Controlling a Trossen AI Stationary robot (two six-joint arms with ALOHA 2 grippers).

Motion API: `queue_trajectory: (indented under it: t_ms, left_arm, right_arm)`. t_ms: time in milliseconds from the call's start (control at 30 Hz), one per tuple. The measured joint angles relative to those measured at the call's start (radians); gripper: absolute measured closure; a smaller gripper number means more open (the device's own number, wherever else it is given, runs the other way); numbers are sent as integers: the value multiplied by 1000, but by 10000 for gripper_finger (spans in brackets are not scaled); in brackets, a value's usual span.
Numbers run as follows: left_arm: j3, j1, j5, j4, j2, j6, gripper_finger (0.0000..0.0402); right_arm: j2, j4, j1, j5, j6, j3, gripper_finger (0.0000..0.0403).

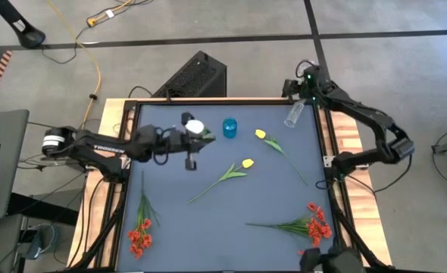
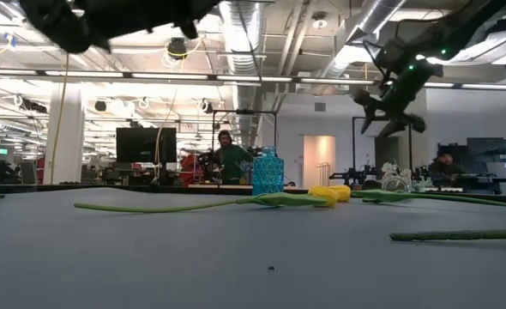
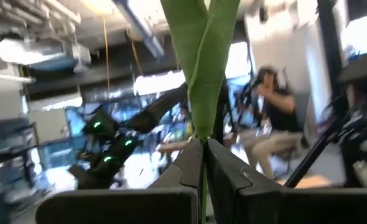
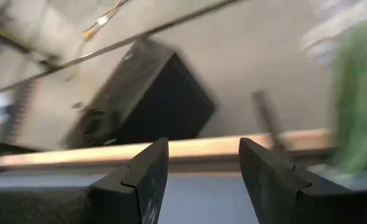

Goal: Sort flowers into vase by color
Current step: Put the white flowers into the transparent vase

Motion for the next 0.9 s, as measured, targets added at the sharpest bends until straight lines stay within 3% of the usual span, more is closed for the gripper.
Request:
queue_trajectory:
  t_ms: [100, 167, 300, 500, 733, 900]
  left_arm:
    - [-103, -25, -3, 207, 8, -35, 401]
    - [-159, -36, -16, 281, 10, -53, 401]
    - [-216, -57, -27, 354, 11, -48, 401]
    - [-235, -72, -23, 359, 11, -12, 401]
    - [-235, -72, 33, 338, 10, -18, 401]
    - [-236, -72, 31, 333, 11, -4, 401]
  right_arm:
    - [40, -45, -46, -174, 31, 62, 180]
    - [65, -90, -62, -209, 26, 103, 180]
    - [126, -270, -66, -151, -7, 222, 186]
    - [233, -533, -36, 62, -18, 392, 209]
    - [350, -559, -61, -23, -42, 418, 220]
    - [356, -606, -82, 79, -42, 416, 193]
